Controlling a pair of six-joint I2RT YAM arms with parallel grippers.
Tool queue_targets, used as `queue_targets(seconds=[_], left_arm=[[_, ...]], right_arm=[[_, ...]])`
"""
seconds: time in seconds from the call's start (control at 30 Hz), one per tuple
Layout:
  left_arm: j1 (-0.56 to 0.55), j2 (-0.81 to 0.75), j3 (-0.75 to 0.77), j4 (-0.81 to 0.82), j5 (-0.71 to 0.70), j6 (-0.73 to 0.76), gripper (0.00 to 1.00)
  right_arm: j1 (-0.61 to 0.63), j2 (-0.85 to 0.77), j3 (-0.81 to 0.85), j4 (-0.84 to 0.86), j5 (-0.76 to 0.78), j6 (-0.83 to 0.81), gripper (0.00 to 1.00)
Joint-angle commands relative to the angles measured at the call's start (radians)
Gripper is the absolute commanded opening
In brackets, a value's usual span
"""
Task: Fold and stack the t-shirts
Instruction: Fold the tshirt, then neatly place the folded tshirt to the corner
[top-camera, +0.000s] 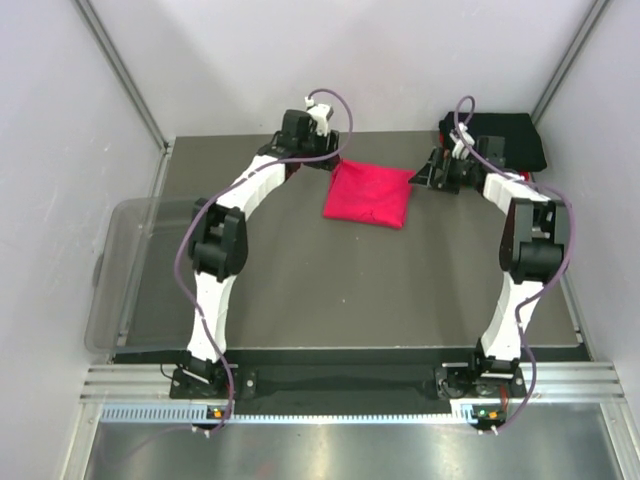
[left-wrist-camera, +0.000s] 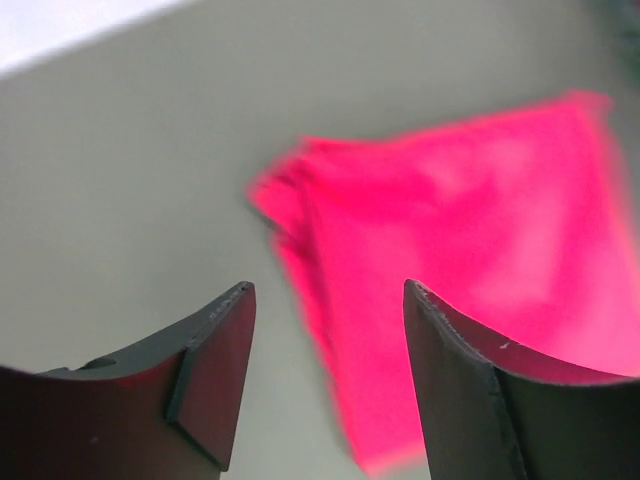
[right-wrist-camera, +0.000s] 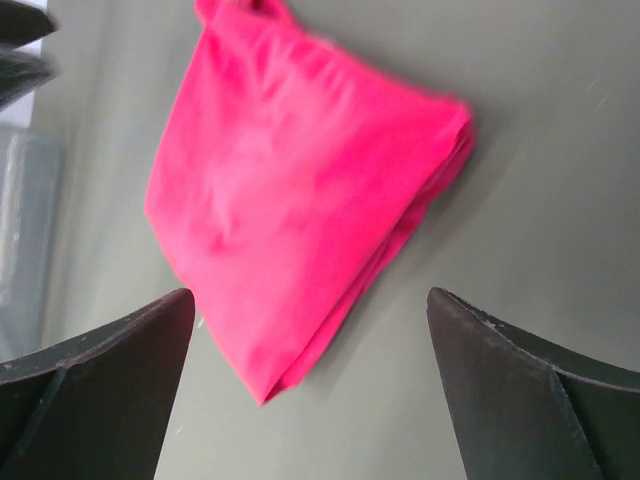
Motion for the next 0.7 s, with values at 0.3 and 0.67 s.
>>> queue_targets(seconds=[0.3, 0.67], left_arm=[[0.018, -0.125, -0.3, 0.211, 0.542, -0.304, 0.59], [0.02, 0.007, -0.233, 0.192, 0.522, -0.305, 0.55]], right_arm=[[0.026, 0.004, -0.152, -0.017, -0.071, 0.087, 1.0], [0.049, 0.156, -0.053, 0.058, -0.039, 0.222, 1.0]])
